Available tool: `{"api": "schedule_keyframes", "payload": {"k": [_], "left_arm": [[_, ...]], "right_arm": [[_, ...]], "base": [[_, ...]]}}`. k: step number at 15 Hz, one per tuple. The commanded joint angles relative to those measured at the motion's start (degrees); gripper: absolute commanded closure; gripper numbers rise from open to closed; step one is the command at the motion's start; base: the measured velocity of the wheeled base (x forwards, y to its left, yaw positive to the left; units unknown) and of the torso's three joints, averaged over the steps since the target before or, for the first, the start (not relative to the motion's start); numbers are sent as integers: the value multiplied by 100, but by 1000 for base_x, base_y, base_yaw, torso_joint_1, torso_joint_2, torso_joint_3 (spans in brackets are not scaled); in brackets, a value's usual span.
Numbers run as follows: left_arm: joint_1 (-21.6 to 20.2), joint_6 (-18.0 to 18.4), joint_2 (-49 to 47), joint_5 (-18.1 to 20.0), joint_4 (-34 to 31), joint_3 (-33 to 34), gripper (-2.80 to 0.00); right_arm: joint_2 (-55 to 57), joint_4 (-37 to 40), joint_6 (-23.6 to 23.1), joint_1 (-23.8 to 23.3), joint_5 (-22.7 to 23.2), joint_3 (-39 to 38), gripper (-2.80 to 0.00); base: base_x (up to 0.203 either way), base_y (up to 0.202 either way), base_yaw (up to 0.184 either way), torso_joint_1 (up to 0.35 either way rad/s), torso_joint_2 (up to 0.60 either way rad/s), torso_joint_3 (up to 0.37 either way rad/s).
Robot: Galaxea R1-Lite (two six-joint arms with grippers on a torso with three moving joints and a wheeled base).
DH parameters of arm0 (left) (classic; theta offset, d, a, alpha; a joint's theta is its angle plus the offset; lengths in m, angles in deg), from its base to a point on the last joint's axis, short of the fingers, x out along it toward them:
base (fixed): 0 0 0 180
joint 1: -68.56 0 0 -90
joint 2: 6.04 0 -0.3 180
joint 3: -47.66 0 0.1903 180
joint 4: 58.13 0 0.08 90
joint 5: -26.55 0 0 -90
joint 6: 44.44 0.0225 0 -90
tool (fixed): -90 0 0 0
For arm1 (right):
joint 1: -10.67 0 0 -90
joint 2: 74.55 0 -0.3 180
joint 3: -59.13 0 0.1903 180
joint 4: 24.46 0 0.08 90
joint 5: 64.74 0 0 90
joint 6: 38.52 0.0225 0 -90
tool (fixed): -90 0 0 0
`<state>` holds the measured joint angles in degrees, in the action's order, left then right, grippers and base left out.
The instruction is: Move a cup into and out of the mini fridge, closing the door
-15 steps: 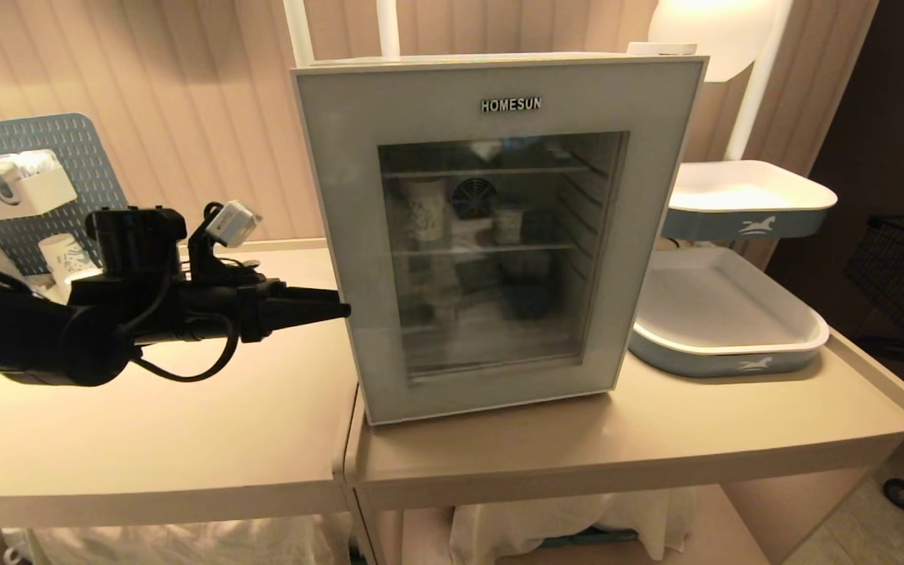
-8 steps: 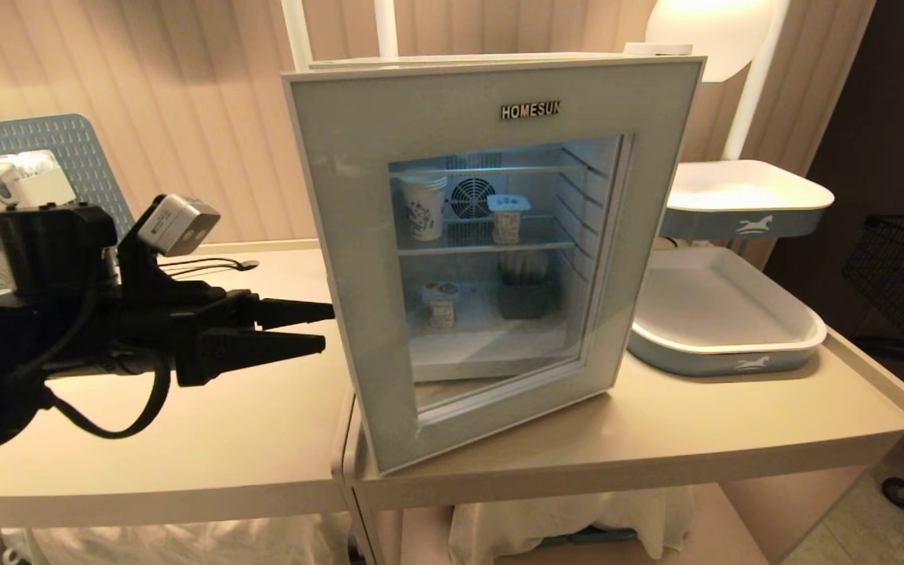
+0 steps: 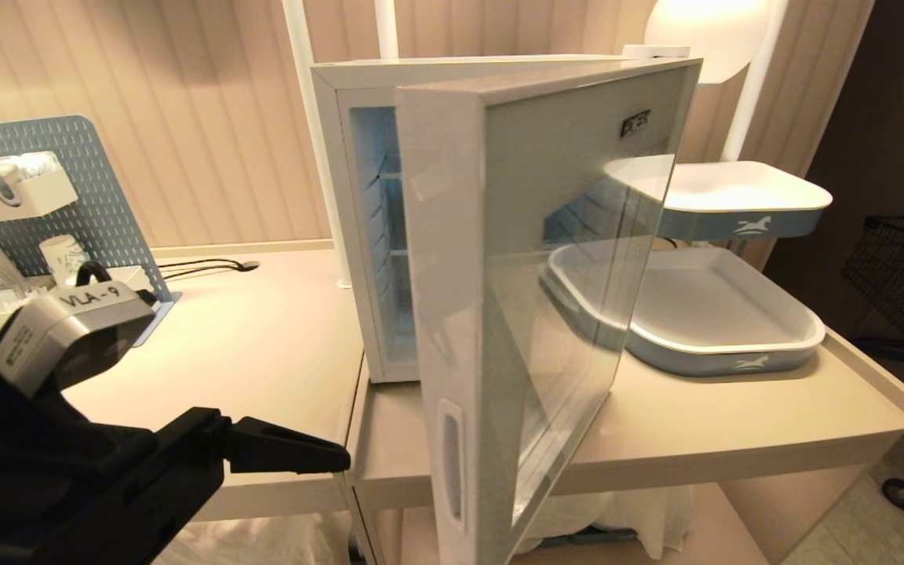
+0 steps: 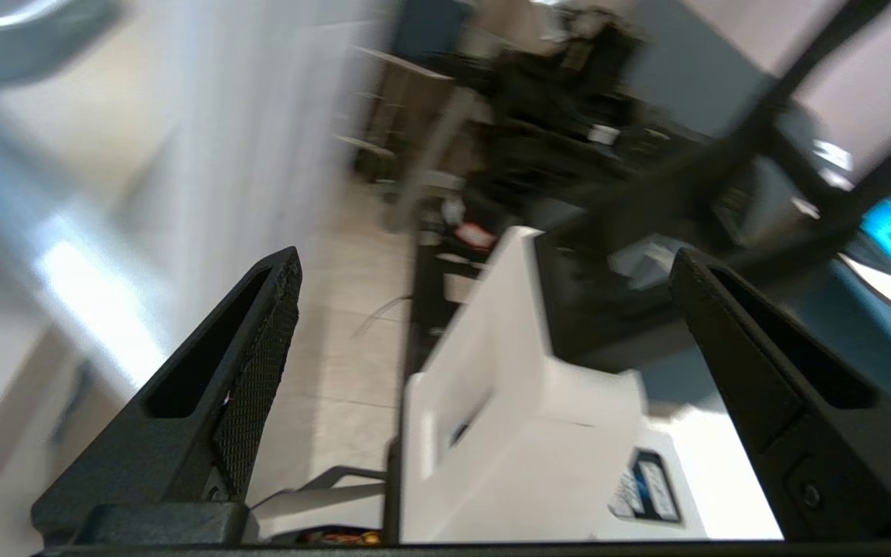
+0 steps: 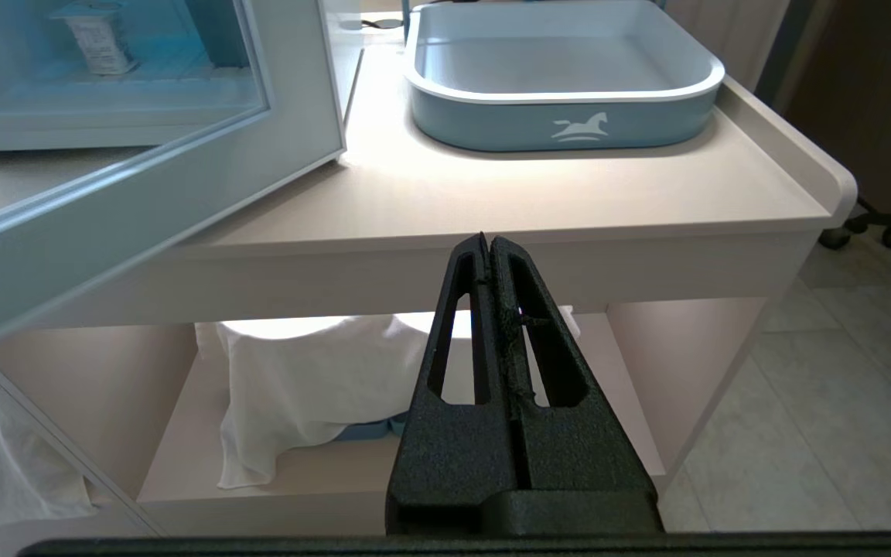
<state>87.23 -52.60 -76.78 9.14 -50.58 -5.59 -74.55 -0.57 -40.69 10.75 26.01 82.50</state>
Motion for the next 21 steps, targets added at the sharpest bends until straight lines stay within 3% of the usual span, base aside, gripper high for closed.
{"api": "schedule_keyframes", "payload": {"k": [1, 3, 6, 7, 8, 9, 12, 15, 17, 21], "left_arm": [[-99, -75, 338, -471, -188, 58, -280], [-134, -472, 603, -1645, -596, -89, -280], [-144, -1313, 1246, -3900, -1586, -686, -280], [-142, -1462, 1518, -4407, -2084, -948, -280], [-131, -1528, 1796, -4570, -2474, -1089, -280], [-80, -1570, 1962, -4547, -2834, -1188, -280], [-19, -1620, 1928, -3631, -2880, -1208, -280], [53, -1723, 1660, -2967, -2819, -1205, -280], [153, -1724, 1454, -2781, -2714, -1198, -280], [456, -1722, 1342, -2760, -2661, -1160, -280]], "right_arm": [[9, 3, -3, 1, 4, 0, 0], [9, 9, -3, 1, 4, 0, 0], [9, 18, -8, 1, 4, 0, 0], [9, 9, -3, 1, 4, 0, 0], [9, 9, -3, 1, 4, 0, 0], [9, 9, 5, 1, 4, 0, 0], [9, 0, 6, 1, 4, 0, 0], [9, 0, 15, 1, 4, 0, 0], [9, 0, 15, 1, 4, 0, 0], [9, 0, 41, 1, 4, 0, 0]], "base": [[0, 0, 0, 0, 0, 0], [0, 0, 0, 0, 0, 0], [0, 0, 0, 0, 0, 0], [0, 0, 0, 0, 0, 0], [0, 0, 0, 0, 0, 0], [0, 0, 0, 0, 0, 0], [0, 0, 0, 0, 0, 0], [0, 0, 0, 0, 0, 0], [0, 0, 0, 0, 0, 0], [0, 0, 0, 0, 0, 0]]}}
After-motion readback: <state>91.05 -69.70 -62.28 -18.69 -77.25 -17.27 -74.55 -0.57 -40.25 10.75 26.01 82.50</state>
